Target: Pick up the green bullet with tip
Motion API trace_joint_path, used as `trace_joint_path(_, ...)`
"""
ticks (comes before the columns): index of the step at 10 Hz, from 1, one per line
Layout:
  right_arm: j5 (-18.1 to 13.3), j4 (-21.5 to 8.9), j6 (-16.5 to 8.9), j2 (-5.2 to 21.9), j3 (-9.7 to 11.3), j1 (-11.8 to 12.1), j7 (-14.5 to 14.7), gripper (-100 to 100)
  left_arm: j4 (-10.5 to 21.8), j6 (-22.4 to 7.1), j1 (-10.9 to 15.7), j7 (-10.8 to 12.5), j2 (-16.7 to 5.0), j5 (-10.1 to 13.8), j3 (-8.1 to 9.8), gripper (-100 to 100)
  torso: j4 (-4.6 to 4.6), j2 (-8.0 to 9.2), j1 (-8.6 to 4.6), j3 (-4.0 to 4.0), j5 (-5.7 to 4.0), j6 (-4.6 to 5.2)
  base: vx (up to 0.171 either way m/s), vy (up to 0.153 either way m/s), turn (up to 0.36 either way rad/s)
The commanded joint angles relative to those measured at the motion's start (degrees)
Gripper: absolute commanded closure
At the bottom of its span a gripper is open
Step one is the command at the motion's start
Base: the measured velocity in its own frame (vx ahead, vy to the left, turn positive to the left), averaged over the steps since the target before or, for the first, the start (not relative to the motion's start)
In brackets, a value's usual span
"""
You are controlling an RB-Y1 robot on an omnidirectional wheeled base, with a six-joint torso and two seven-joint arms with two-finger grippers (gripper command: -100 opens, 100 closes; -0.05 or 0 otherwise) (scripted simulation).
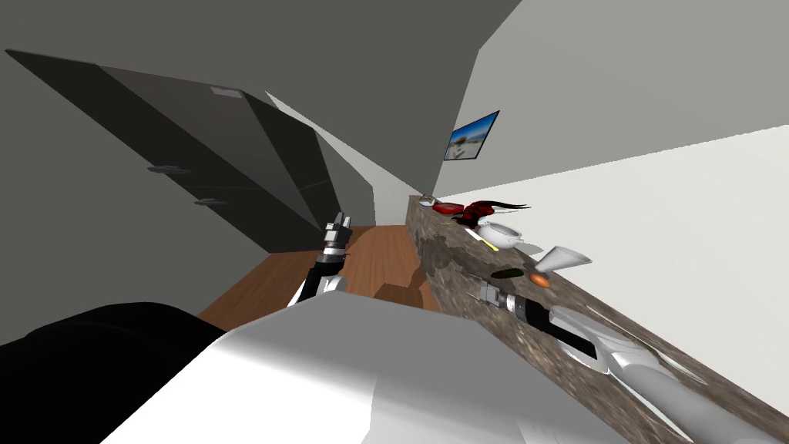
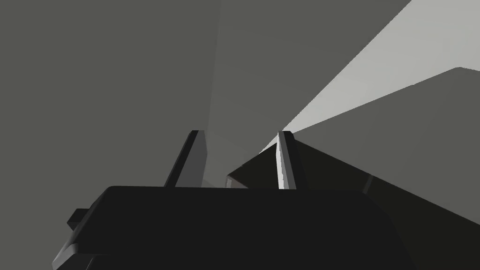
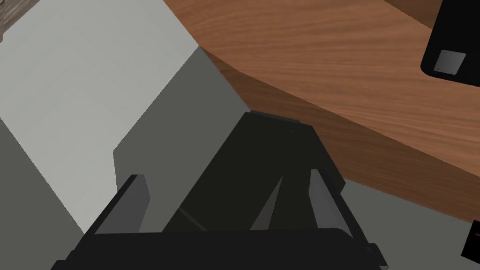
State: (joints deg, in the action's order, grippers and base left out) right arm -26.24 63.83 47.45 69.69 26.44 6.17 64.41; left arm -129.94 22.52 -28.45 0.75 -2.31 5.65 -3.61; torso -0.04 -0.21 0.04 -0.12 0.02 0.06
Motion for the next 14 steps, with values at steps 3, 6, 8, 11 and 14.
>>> trace_joint_path(3,-3.45,-7.34,1.65,6.05,4.89,-4.35,5.37,-100,0.0,0.0,0.0,0.0,0.0,0.0,0.0,0,-0.01,-0.1,-0.04,-0.05,0.01,-0.01,0.102,0.013,0.048)
trace_joint_path(6,-4.3,-9.7,2.07,8.44,6.2,-5.49,7.25,-100,0.0,0.0,0.0,0.0,0.0,0.0,0.0,0,0.0,0.0,-0.02,0.0,0.0,0.01,0.068,0.013,0.009)
trace_joint_path(8,-5.83,-12.97,2.68,11.43,8.73,-7.47,9.95,-100,0.0,0.0,0.0,0.0,0.0,0.0,0.0,0,0.03,0.09,-0.09,0.06,-0.02,0.02,0.076,-0.009,0.007)
trace_joint_path(11,-7.14,-16.22,2.98,13.4,11.25,-8.84,12.09,-100,0.0,0.0,0.0,0.0,-0.01,0.0,0.01,0,0.01,0.01,-0.2,0.01,-0.05,0.02,0.092,-0.034,-0.005)
trace_joint_path(14,-8.22,-18.4,3.0,14.45,13.63,-9.63,13.66,-100,0.0,0.0,0.0,0.0,-0.01,0.0,0.01,0,-0.04,-0.11,-0.37,-0.07,-0.11,0.01,0.114,-0.072,-0.008)
